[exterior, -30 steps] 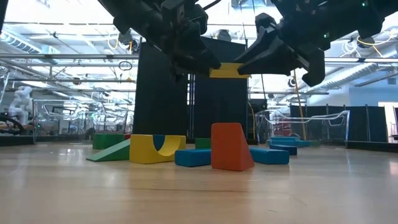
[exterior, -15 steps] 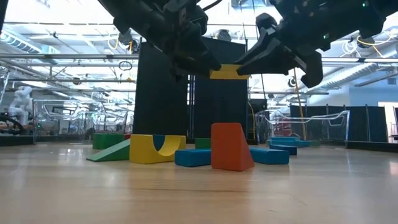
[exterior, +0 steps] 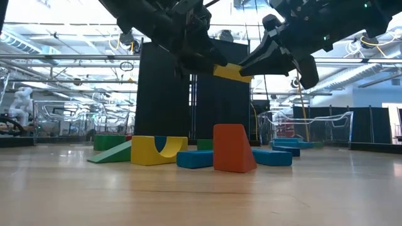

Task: Sort blocks by size
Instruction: Put the yellow rectangular block into the top right transparent bin

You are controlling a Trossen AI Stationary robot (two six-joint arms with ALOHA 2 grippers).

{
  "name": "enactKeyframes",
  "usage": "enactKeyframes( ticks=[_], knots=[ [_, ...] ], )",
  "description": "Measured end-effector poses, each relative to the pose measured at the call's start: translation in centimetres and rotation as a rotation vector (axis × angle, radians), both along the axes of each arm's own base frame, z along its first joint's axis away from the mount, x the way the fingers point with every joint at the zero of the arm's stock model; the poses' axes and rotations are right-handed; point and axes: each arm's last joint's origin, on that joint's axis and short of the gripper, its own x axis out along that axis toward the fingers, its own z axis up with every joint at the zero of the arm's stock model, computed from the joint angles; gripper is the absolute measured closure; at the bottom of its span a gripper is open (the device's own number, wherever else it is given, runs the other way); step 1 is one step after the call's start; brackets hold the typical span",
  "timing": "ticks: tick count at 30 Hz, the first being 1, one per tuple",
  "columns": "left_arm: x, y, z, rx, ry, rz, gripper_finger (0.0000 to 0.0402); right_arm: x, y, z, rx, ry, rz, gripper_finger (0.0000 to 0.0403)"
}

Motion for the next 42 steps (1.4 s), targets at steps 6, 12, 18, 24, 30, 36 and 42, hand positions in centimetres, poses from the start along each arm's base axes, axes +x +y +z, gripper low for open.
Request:
enactKeyframes(
  ticks=[6, 12, 18, 24, 30, 36, 42],
  knots=[
    [-0.1, -0.1, 0.0, -0.005, 0.005, -0.010, 0.0170, -0.1, -0.2, 0.1, -0.038, -0.007, -0.080, 0.0349],
    [-1.1, 0.0, 0.6, 0.037, 0.058, 0.006, 0.0153, -0.9, -1.0, 0.7, -0.078, 0.000, -0.200, 0.0349],
    [-2.6, 0.4, 1.4, 0.129, 0.060, 0.108, 0.0152, -2.9, -3.1, 2.5, -0.034, 0.011, -0.284, 0.0349],
    [-5.2, 0.5, 1.6, 0.149, 0.051, 0.103, 0.0153, -5.7, -6.3, 4.3, 0.037, 0.012, -0.435, 0.0349],
    [-7.5, 1.1, 1.9, 0.166, 0.022, 0.148, 0.0153, -8.1, -9.8, 5.0, 0.144, -0.003, -0.591, 0.0349],
    [-9.5, 1.4, 2.6, 0.166, -0.013, 0.207, 0.0153, -9.8, -13.5, 4.7, 0.269, -0.023, -0.787, 0.0349],
    [-11.4, 1.4, 3.5, 0.187, -0.051, 0.249, 0.0153, -11.2, -16.9, 4.0, 0.373, -0.005, -0.875, 0.0349]
  ],
)
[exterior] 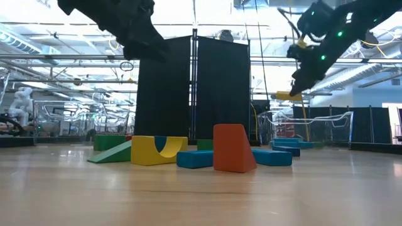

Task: Sort blocks by size
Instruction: Put the yellow rectangular block into the top right transparent bin

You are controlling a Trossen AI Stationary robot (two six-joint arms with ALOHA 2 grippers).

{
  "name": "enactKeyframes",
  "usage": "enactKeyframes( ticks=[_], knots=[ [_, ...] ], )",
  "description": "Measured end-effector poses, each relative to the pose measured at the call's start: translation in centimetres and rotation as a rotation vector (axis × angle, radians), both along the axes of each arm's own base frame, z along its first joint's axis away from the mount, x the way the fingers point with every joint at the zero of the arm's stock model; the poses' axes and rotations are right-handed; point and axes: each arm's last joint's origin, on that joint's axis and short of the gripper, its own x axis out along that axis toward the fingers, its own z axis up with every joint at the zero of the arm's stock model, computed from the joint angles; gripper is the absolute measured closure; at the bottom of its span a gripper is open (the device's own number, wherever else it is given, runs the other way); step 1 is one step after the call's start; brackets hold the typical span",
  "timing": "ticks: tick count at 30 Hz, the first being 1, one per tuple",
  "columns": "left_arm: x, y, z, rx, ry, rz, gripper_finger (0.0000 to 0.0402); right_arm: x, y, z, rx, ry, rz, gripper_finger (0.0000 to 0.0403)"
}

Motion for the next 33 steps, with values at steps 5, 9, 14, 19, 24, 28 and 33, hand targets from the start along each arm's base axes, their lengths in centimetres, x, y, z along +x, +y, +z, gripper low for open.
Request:
enactKeyframes(
  ticks=[5, 9, 14, 19, 24, 28, 33],
  knots=[
    [-0.7, 0.2, -0.3, 0.038, 0.039, 0.070, 0.0153, -1.1, -2.8, -1.1, 0.102, -0.006, -0.030, 0.0349],
    [-0.6, 0.3, -0.6, 0.048, 0.058, 0.088, 0.0153, -1.7, -4.5, -2.3, 0.169, 0.012, -0.062, 0.0349],
    [-0.6, 0.4, -0.7, 0.065, 0.067, 0.112, 0.0153, -1.8, -6.2, -3.7, 0.239, -0.005, -0.066, 0.0349],
    [-0.6, 0.4, -0.7, 0.079, 0.071, 0.136, 0.0153, -1.6, -7.5, -4.7, 0.240, -0.012, -0.091, 0.0349],
    [-0.6, 0.4, -0.6, 0.078, 0.061, 0.137, 0.0153, -1.7, -8.1, -5.6, 0.291, -0.018, -0.082, 0.0348],
    [-0.4, 0.4, -0.8, 0.078, 0.067, 0.135, 0.0153, -1.8, -8.4, -6.0, 0.302, -0.018, -0.102, 0.0346],
    [0.1, 0.4, -1.6, 0.080, 0.101, 0.133, 0.0153, -1.7, -8.6, -5.8, 0.282, -0.052, -0.114, 0.0325]
  ],
)
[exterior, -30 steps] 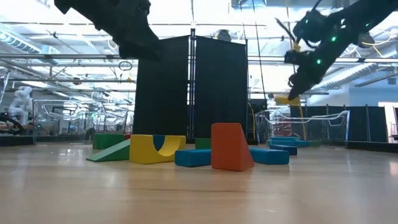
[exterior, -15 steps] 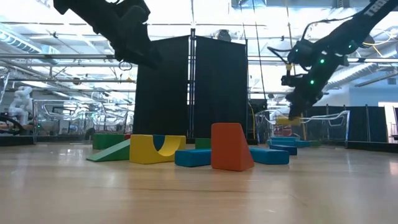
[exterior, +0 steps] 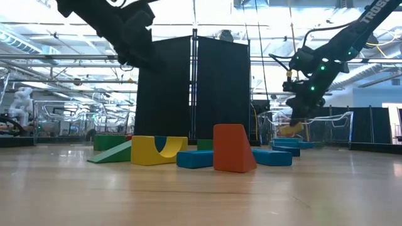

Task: Sort blocks by size
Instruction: Put the yellow rectangular block into the top right transparent bin, then put the blue rectangular block into the top right transparent bin

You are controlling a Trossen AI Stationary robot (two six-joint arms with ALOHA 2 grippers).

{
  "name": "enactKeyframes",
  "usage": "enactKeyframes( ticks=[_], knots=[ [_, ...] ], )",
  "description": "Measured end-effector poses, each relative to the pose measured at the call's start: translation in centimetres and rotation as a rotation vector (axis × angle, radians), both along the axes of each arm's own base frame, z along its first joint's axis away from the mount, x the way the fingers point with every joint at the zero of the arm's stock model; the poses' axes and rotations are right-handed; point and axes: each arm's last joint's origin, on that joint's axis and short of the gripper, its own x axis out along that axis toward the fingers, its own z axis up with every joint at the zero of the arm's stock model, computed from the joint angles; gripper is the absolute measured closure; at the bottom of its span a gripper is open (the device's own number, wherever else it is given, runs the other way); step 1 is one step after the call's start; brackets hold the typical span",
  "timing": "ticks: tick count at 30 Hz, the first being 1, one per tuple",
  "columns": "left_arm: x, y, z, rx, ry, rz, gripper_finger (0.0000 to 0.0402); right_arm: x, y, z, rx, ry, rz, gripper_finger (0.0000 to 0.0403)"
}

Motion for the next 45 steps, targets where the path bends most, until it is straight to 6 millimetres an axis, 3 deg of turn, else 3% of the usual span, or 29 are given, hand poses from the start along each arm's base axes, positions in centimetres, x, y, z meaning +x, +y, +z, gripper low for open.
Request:
enactKeyframes(
  ticks=[7, 15, 21, 31, 36, 45],
  knots=[
    [0.8, 0.0, -1.4, 0.000, 0.062, 0.000, 0.0153, 0.0, 0.0, 0.0, -0.002, -0.003, -0.002, 0.0300],
    [1.5, 0.1, -1.9, 0.004, 0.050, -0.003, 0.0153, 0.0, 0.0, 0.1, -0.006, -0.001, 0.000, 0.0298],
    [1.6, 0.0, -1.8, 0.043, 0.059, -0.035, 0.0153, -0.1, 0.6, 1.6, -0.050, -0.062, -0.019, 0.0298],
    [3.0, -0.1, -2.7, 0.052, 0.041, -0.136, 0.0153, -0.8, 4.3, 5.8, -0.081, -0.290, -0.061, 0.0298],
    [4.3, -0.4, -3.7, 0.067, 0.030, -0.262, 0.0153, -1.0, 6.3, 6.4, 0.016, -0.380, -0.112, 0.0298],
    [6.9, -0.9, -5.9, 0.126, -0.054, -0.527, 0.0153, -0.2, 9.7, 7.3, 0.061, -0.425, 0.026, 0.0298]
  ],
)
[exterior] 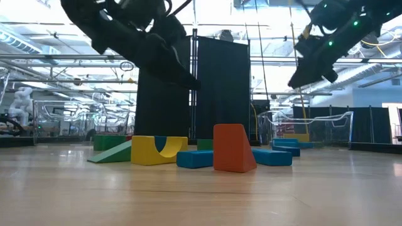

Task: Sort blocks by size
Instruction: Put the blue rectangular block into the top right transparent bin

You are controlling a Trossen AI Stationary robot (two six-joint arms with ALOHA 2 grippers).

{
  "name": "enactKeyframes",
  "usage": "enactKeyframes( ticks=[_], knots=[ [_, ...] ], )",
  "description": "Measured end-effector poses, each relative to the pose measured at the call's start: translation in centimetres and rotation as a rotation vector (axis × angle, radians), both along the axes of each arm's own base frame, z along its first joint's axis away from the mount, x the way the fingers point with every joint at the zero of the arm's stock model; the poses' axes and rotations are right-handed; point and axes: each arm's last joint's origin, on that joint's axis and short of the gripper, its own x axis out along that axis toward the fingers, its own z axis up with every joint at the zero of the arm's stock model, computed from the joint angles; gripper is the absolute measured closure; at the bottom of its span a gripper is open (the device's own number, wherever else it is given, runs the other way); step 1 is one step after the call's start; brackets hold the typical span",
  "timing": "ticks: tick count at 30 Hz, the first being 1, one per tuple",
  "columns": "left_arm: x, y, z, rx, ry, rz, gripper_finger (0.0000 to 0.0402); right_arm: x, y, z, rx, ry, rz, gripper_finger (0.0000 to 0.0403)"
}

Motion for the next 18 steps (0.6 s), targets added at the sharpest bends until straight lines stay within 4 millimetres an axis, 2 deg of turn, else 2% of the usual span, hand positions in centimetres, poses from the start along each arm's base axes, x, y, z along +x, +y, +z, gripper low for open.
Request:
enactKeyframes(
  ticks=[7, 18],
  knots=[
    [2.6, 0.2, -1.2, -0.029, 0.006, -0.164, 0.0153, 0.8, 2.9, 0.9, 0.024, -0.101, 0.127, 0.0298],
    [6.5, 0.1, -3.5, 0.005, 0.105, -0.356, 0.0153, 2.0, 6.8, 1.0, 0.123, -0.147, 0.305, 0.0298]
  ],
)
